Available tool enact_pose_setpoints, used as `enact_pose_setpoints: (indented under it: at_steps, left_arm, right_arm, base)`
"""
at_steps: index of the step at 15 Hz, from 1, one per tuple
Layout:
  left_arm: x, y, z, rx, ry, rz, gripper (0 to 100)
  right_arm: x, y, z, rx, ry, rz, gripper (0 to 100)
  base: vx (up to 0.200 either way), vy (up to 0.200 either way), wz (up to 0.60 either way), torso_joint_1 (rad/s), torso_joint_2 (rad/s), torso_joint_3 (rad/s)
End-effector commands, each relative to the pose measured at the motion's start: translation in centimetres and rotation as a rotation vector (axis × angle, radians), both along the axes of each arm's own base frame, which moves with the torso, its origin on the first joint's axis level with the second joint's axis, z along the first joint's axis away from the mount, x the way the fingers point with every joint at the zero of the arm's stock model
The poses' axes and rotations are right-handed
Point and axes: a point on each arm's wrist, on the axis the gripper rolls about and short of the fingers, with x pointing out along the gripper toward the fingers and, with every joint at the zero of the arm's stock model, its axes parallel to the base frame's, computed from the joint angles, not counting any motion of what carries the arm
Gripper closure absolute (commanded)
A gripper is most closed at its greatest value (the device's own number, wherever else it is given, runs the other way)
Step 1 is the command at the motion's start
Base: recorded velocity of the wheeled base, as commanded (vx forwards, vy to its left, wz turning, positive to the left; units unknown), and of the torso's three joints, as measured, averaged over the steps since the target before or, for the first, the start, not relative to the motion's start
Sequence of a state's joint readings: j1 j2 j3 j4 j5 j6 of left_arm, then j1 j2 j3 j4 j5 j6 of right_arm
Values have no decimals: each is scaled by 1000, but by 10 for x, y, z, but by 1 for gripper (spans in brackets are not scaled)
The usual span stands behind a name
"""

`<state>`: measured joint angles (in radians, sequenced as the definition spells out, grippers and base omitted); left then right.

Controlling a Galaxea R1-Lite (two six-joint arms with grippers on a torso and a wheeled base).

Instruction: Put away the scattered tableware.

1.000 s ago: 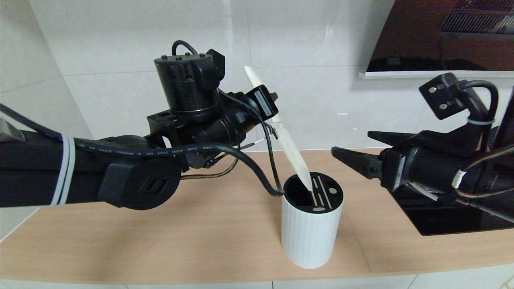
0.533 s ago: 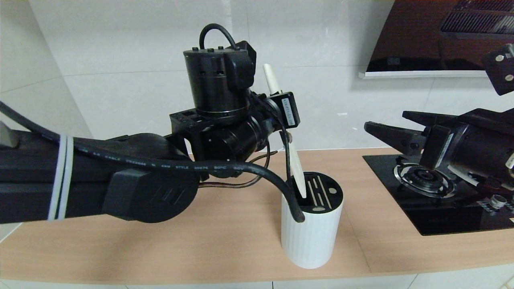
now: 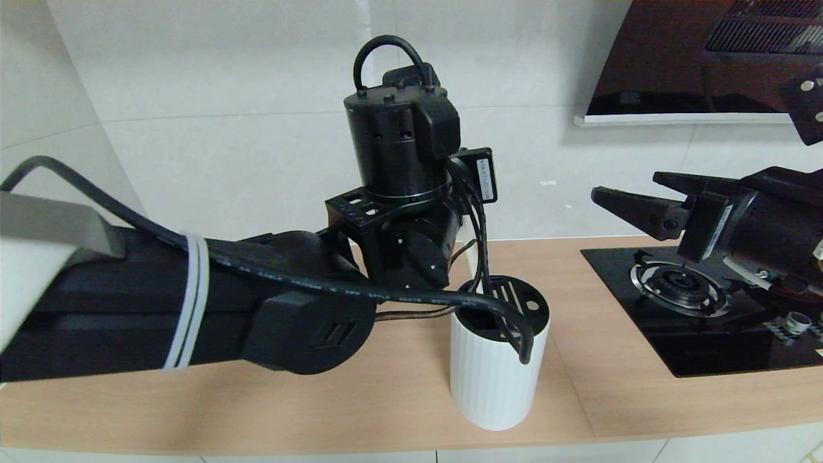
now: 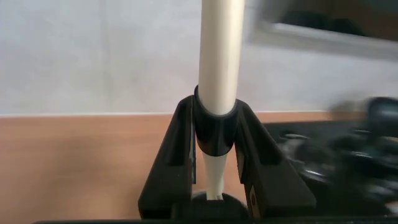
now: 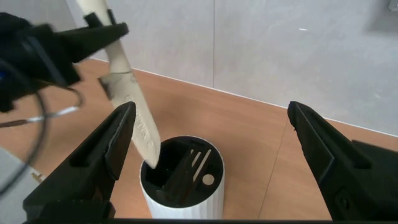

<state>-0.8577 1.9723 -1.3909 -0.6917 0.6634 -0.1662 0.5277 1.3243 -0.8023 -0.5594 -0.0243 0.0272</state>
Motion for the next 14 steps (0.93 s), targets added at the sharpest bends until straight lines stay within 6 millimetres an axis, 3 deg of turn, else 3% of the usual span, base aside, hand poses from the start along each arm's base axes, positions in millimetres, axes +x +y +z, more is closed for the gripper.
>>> enact_pose_setpoints:
  at_steps: [1,14]
  left_arm:
    - [8,-10,-17,29,1,12,100]
    - [4,-41,-55,112,46,30,100]
  right_arm:
    - [2,1,-1,-2,5,-2,0]
    - [8,3,-7,-15,27,-5,0]
  base:
    - [0,0,0,0,0,0]
    - [0,0,0,0,0,0]
